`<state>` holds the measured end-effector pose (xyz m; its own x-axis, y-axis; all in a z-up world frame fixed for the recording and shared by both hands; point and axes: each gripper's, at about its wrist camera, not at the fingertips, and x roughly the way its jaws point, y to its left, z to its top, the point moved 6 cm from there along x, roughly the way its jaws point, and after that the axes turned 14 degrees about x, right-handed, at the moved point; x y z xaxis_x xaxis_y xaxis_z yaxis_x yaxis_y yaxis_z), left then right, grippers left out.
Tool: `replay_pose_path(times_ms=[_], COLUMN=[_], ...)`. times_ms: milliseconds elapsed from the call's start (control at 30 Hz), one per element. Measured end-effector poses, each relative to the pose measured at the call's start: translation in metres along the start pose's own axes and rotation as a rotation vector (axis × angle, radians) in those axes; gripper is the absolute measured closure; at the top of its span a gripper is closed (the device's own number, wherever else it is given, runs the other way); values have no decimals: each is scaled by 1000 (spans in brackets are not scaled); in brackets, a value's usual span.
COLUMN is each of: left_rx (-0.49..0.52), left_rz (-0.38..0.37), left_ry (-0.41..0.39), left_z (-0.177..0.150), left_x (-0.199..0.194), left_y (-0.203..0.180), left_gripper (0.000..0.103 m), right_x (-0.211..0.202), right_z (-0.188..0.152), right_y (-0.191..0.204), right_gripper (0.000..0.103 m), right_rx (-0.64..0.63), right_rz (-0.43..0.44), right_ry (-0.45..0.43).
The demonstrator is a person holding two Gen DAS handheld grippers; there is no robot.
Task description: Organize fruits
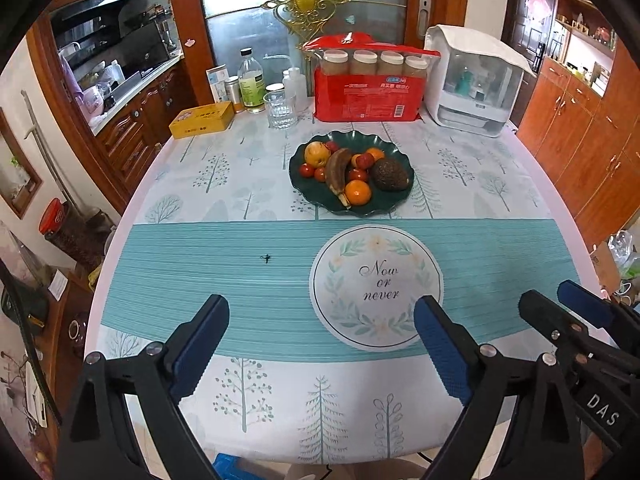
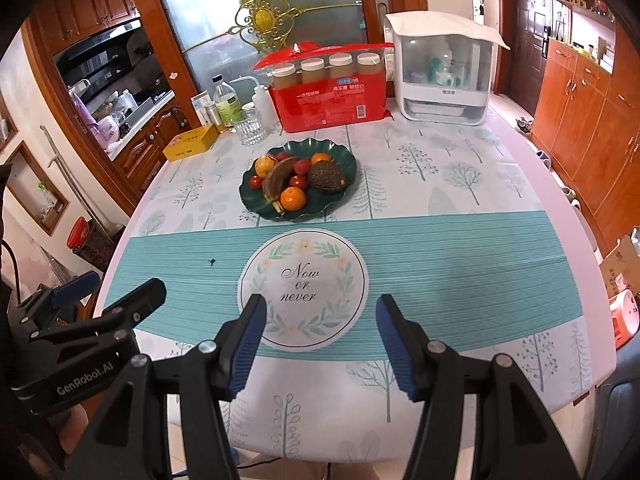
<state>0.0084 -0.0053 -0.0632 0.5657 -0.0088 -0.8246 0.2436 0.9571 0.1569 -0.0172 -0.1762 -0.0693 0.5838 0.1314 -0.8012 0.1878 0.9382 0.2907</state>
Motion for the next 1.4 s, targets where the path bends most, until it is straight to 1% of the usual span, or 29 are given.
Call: replay_pose_path(times_ms=[133,400,800,1400], left_rx=[4,26,29,28], left_rz=[-1,24,41,41], left_ry=[-1,-26,-47,-46], left_z=[-3,0,3,3], left_x=[-7,-17,-26,-27], left_y=[-3,-8,-13,-13], left_gripper=[10,10,10,10], right_x=[-8,-18,-23,-22], right_z=[-3,-3,-5,-4], right_y=[6,9,3,1], right_gripper=[45,45,45,45], right_rx=[-20,-38,-24,-22], right_rz=[4,9,23,21], right_ry=[-17,-51,-49,-43])
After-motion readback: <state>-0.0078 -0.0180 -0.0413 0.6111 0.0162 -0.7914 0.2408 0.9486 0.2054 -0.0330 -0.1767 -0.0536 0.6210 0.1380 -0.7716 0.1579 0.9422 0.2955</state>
